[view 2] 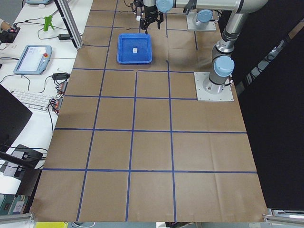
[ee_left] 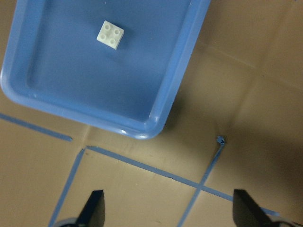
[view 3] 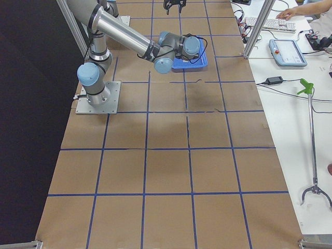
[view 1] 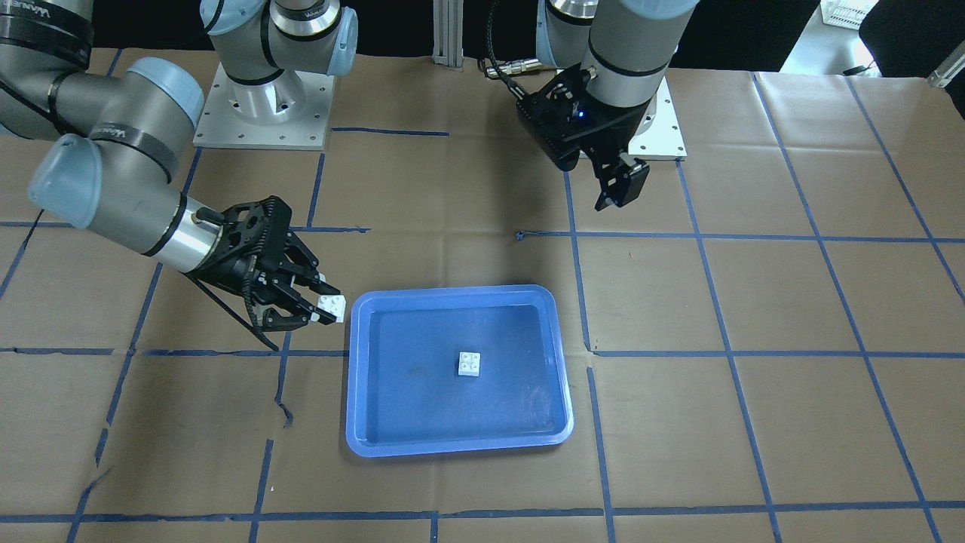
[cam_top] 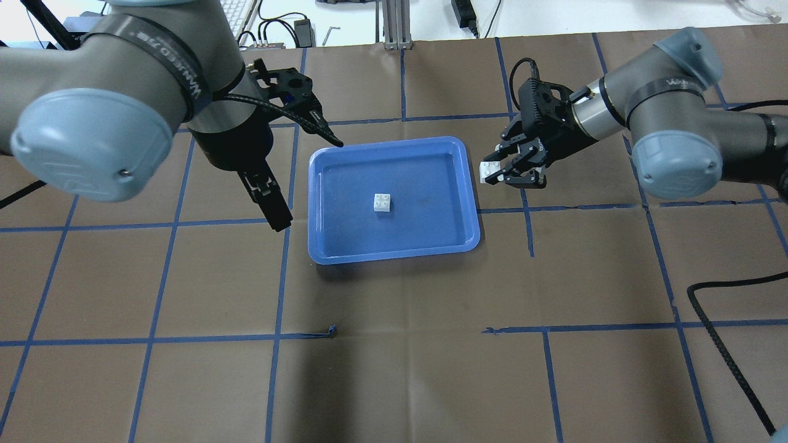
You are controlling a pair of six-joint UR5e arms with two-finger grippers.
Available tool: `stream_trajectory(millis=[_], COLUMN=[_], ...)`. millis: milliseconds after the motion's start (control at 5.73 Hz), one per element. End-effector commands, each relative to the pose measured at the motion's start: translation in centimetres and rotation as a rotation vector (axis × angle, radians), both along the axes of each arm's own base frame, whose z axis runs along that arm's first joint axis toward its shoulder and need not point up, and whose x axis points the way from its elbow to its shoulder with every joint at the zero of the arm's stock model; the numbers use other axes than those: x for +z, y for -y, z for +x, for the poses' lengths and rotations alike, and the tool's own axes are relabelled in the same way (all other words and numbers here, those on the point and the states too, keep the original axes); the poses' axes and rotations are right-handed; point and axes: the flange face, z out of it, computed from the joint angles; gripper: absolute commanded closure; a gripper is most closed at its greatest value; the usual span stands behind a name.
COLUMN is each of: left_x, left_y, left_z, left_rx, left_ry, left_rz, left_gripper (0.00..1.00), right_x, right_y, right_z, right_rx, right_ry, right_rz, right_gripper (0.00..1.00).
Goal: Assemble white blocks and place on blue tray
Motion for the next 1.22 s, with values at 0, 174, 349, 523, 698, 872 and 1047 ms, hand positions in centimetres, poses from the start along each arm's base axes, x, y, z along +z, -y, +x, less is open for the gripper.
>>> stream_trajectory(millis=[0, 174, 349, 523, 698, 872, 1047], left_x=[2.3, 2.9, 3.3, 3.0, 3.3, 3.7, 4.6], left_y=[-0.9, -0.1, 0.6, 1.1, 1.8, 3.5, 4.0], left_z=[2.3, 4.5, 5.6, 5.5, 5.5, 5.4, 5.4], left_rx=[0.524, 0.774, 0.900, 0.906, 0.905, 0.906, 0.906], left_ry=[0.041, 0.043, 0.032, 0.035, 0.013, -0.028, -0.030], left_rz=[-0.034, -0.045, -0.083, -0.090, -0.132, -0.205, -0.219], left_gripper=[0.01, 0.01, 0.01, 0.01, 0.01, 0.01, 0.01], right_x=[-3.5, -6.2, -8.8, -10.7, -11.9, -12.4, -13.4], right_y=[1.0, 1.4, 1.2, 1.1, 1.2, 1.3, 1.2], right_z=[6.7, 9.4, 11.7, 13.1, 13.3, 13.3, 13.3], right_rx=[-0.063, -0.092, -0.102, -0.102, -0.100, -0.101, -0.101], right_ry=[0.020, 0.032, 0.041, 0.046, 0.046, 0.044, 0.042], right_rz=[-0.015, -0.015, -0.006, -0.001, 0.000, 0.007, 0.024], right_gripper=[0.74, 0.74, 0.74, 0.74, 0.74, 0.74, 0.73])
